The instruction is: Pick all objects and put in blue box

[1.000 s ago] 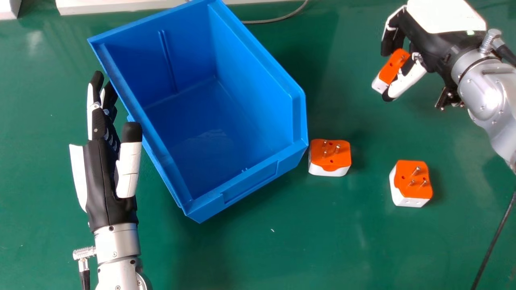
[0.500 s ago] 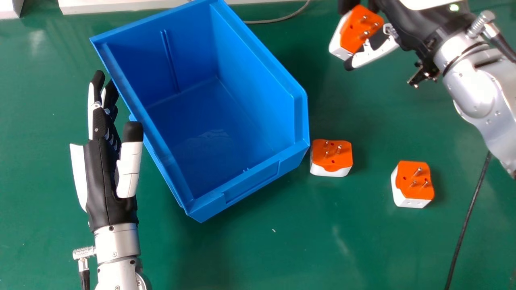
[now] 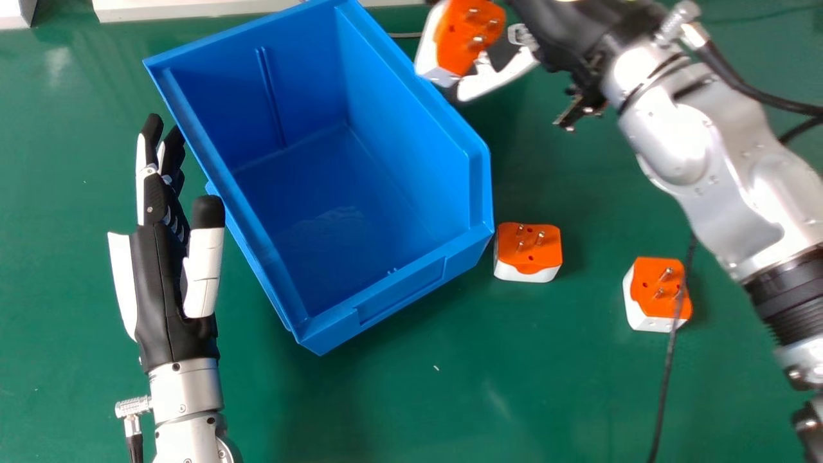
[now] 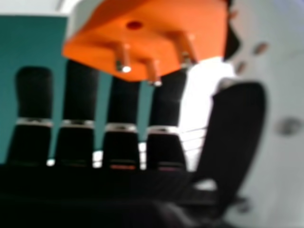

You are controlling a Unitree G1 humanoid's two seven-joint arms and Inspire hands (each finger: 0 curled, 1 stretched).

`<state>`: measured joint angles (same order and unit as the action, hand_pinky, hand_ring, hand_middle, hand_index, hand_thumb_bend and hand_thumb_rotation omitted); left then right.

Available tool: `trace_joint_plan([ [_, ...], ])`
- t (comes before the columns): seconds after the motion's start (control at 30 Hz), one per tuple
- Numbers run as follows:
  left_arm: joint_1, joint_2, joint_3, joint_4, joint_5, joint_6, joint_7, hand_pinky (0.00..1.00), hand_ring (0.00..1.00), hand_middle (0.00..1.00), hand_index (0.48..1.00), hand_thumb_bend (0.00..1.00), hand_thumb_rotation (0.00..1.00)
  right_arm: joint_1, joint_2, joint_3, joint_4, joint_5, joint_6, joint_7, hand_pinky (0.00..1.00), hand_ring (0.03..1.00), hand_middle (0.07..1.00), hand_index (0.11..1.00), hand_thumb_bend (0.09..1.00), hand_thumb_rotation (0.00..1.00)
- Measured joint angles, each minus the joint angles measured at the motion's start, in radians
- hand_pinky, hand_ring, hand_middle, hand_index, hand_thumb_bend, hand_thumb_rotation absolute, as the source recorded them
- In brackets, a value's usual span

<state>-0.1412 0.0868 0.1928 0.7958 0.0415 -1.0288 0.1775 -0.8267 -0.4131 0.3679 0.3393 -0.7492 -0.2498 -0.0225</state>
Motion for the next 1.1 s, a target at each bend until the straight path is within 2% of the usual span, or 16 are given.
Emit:
trace_joint_plan([
  [0.27, 0.012, -0.004, -0.001, -0.019, 0.001, 0.0, 0.002, 0.98, 0.95, 0.93, 0.951, 0.94, 0.92, -0.018, 0.064, 0.059, 0.017, -0.004, -0.054, 0.013, 0.34, 0.435, 0.495, 0.515, 0.498, 0.0],
  [0.33, 0.012, -0.004, -0.001, -0.022, 0.007, 0.0, 0.006, 0.98, 0.95, 0.93, 0.951, 0.94, 0.92, -0.018, 0.072, 0.073, 0.033, -0.005, -0.08, 0.017, 0.33, 0.436, 0.495, 0.517, 0.498, 0.0],
  [0.5, 0.013, -0.006, -0.001, -0.028, 0.011, 0.001, 0.011, 0.98, 0.95, 0.93, 0.952, 0.95, 0.92, -0.02, 0.077, 0.125, 0.101, -0.068, -0.16, -0.022, 0.33, 0.443, 0.498, 0.513, 0.498, 0.0],
  [0.57, 0.013, -0.008, -0.001, -0.031, 0.019, 0.002, 0.019, 0.98, 0.95, 0.93, 0.951, 0.95, 0.92, -0.023, 0.078, 0.141, 0.141, -0.081, -0.195, -0.031, 0.33, 0.441, 0.496, 0.516, 0.497, 0.0],
  [0.7, 0.013, -0.011, -0.001, -0.036, 0.022, 0.004, 0.024, 0.98, 0.95, 0.93, 0.95, 0.94, 0.93, -0.039, 0.079, 0.173, 0.247, -0.11, -0.254, -0.054, 0.33, 0.448, 0.501, 0.513, 0.498, 0.0],
  [0.83, 0.013, -0.015, -0.002, -0.041, 0.022, 0.008, 0.025, 0.98, 0.95, 0.93, 0.949, 0.94, 0.93, -0.045, 0.075, 0.211, 0.302, -0.169, -0.264, -0.063, 0.34, 0.446, 0.49, 0.52, 0.498, 0.0],
  [1.1, 0.012, -0.018, -0.002, -0.042, 0.03, 0.009, 0.029, 0.97, 0.95, 0.93, 0.948, 0.94, 0.92, -0.064, 0.084, 0.23, 0.411, -0.199, -0.283, -0.13, 0.34, 0.448, 0.49, 0.523, 0.498, 0.0],
])
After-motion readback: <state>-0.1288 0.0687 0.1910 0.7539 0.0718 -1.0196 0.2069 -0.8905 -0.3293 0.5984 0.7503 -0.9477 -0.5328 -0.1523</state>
